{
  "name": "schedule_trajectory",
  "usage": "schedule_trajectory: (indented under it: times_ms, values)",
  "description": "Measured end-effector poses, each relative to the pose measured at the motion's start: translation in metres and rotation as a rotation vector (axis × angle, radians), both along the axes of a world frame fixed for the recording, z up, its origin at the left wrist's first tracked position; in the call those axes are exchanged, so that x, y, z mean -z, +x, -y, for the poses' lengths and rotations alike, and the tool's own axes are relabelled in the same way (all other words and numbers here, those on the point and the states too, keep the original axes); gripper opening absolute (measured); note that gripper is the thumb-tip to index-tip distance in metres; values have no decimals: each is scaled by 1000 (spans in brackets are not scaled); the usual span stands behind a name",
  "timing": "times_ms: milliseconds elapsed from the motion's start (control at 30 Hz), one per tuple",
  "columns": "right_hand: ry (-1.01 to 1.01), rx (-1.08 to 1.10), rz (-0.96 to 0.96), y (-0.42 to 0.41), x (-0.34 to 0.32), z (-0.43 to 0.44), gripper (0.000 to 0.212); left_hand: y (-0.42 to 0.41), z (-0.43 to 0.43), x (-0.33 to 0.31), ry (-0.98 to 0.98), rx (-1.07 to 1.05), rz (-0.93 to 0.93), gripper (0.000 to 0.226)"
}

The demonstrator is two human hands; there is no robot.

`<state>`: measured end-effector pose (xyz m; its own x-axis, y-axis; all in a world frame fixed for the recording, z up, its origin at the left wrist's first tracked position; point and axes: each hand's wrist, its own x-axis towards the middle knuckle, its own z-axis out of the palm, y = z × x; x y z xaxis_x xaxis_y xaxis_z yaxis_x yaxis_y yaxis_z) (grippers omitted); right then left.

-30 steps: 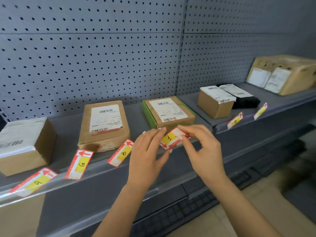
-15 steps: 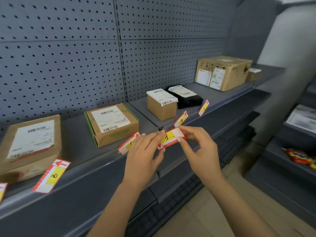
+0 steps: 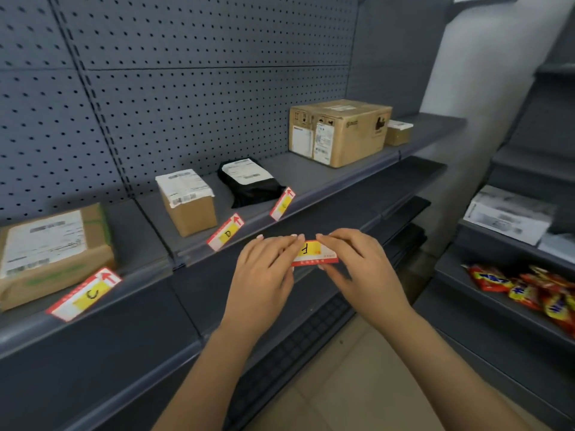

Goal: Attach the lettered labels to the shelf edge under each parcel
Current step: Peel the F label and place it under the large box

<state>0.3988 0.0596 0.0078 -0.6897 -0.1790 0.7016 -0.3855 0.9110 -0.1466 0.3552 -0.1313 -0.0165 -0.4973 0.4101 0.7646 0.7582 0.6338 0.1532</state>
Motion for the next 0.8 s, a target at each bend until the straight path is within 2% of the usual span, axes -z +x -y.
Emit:
schedule_trajectory:
  times_ms: [300,467,633,733,800]
  values:
    - [-139,17,93,-23,-1,-92,49,-50,-81,0,-55,116,-82,45]
    - [-28,79,83,-59,3,-127,56,-89,-118,2,-50,139,-80,43]
    - [64,118,12,-108,-3,-158,53,-141,-156,0,-22,145,-65,50]
    - [-77,185,77,-139,-12,-173,68,-178,-178,-8,32,132,-56,47]
    - [-221,193,108,-161,-18,-181,65,-203,-193,-16,81,123,-51,46]
